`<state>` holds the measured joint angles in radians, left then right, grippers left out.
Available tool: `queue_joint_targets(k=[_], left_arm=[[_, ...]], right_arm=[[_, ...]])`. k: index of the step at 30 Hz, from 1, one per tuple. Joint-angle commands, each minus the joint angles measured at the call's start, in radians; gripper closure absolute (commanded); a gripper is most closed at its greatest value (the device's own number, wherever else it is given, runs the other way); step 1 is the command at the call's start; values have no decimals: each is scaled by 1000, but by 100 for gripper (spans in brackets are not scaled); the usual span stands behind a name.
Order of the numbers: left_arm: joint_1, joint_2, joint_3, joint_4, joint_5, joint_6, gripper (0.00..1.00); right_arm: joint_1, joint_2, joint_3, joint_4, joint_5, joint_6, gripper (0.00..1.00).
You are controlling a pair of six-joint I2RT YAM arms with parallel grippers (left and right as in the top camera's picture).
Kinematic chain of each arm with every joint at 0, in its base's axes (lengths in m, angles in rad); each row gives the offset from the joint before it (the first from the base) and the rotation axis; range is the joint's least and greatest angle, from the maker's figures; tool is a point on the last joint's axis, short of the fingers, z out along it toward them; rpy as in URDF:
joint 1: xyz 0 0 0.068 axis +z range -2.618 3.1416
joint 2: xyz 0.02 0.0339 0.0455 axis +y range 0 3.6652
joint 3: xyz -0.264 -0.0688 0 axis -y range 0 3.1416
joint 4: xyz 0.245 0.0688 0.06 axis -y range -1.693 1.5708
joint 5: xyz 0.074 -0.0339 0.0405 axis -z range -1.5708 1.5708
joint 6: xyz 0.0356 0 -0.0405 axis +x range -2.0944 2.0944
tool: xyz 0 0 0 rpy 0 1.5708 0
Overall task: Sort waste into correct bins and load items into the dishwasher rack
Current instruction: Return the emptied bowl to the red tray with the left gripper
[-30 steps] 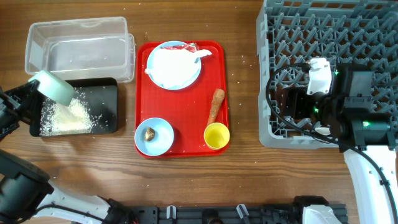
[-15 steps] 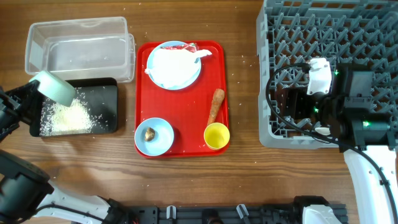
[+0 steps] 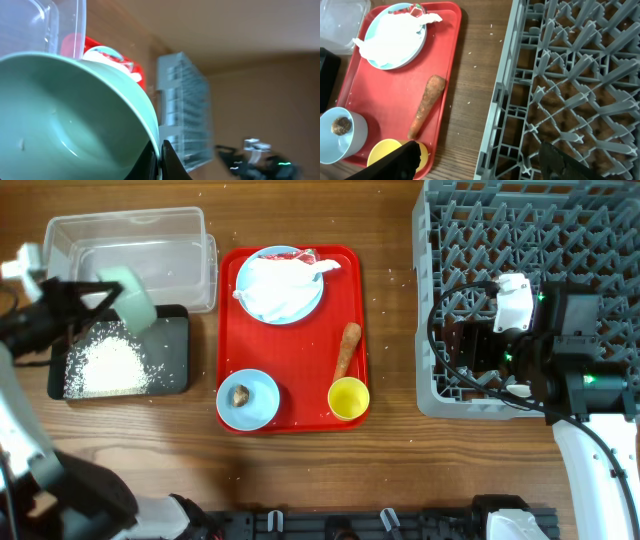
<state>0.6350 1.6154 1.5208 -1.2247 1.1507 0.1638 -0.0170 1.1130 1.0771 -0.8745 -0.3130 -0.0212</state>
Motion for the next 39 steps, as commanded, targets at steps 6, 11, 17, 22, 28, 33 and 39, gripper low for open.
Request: queue_joint_targets(k=[6,11,17,22,28,33,39], left_arm=[[-610,-108,23,160,-775,-349,96],[-942,21,22,190,-1047,-413,96],[-1184,267,22,232,-1205,-465,96],[-1259,373,22,233,-1205,-486,96],[-1278,380,22,230,-1213,-486,63],[-1225,349,104,102,-1212,-517,46],[-1187,275,156,-100,-1120,-547,45]], right_arm=[[-3,10,24,1,6,-2,22],[-3,11,24,-1,6,-3,22],[-3,11,24,-2,6,-3,22],[-3,11,24,-1,6,-4,22],[-3,11,24,-2,6,-4,22],[-3,11,24,-2,6,-4,22],[-3,11,24,-2,6,-5,22]])
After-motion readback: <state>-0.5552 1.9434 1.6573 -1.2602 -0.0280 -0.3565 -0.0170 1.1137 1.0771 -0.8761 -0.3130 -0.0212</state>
